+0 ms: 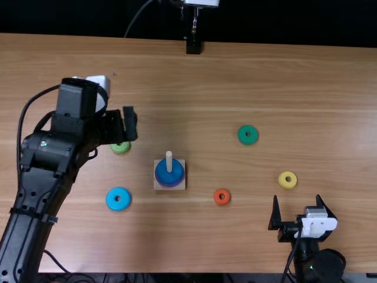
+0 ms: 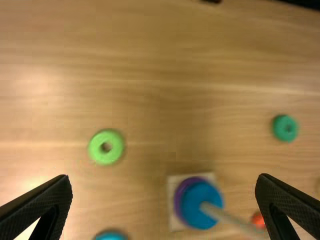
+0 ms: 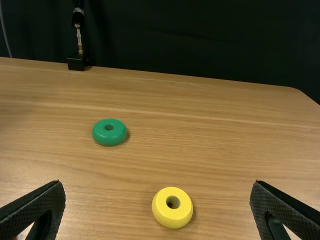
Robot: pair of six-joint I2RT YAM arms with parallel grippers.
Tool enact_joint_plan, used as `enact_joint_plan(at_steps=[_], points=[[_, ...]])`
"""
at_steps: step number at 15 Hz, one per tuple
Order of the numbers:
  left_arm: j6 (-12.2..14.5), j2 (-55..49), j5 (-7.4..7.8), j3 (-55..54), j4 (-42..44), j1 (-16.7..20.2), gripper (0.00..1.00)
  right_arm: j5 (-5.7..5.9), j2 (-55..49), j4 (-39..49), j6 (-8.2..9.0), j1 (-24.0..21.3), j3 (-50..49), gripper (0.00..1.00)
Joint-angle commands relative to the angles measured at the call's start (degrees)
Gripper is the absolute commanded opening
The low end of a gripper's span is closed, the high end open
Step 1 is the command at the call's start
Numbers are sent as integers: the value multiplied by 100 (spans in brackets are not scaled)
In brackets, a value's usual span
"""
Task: Build the Hanoi tower: stack the rings onto the peg from bottom to top in this color order: purple, dark blue, light blue, dark green, light green, yellow, orange.
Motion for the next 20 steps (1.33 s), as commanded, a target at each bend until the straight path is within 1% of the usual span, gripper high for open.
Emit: enact_joint_plan(at_steps=[1,2,3,4,5,8,9,10,12,13,14,15,17,20], points=[[784,-283,-26,-288,-170,210,100,-60,-71,-430,2,-46,-291,100],[1427,-380,-100,-534,-455,219,100,-60,-71,-430,2,-46,-291,100],[1902,-433,-110,-763,-655,228,100,-60,-71,-430,2,-46,-291,100],[2123,-441,-142,-1053,-782,219,100,-60,-71,-430,2,-46,-291,100],[2186,-468,-216,-1299,-803,219,100,-60,-71,-430,2,-46,-291,100],[2218,-512,-237,-2090,-761,193,100,-60,-71,-430,2,-46,-291,100],[2218,-512,-279,-2266,-750,158,100,-60,-71,-430,2,-46,-291,100],[2218,-512,-416,-2459,-729,70,100,-60,-71,-430,2,-46,-291,100],[2207,-503,-870,-2784,-708,-273,100,-60,-71,-430,2,-46,-291,100],[2197,-503,-1039,-2925,-655,-422,100,-60,-71,-430,2,-46,-291,100],[2155,-494,-1091,-3083,-381,-510,100,-60,-71,-430,2,-46,-291,100],[2134,-485,-1039,-3250,9,-554,100,-60,-71,-430,2,-46,-291,100],[2091,-459,-1039,-3452,547,-607,100,-60,-71,-430,2,-46,-291,100],[2070,-362,-1028,-3479,663,-686,100,-60,-71,-430,2,-46,-291,100]])
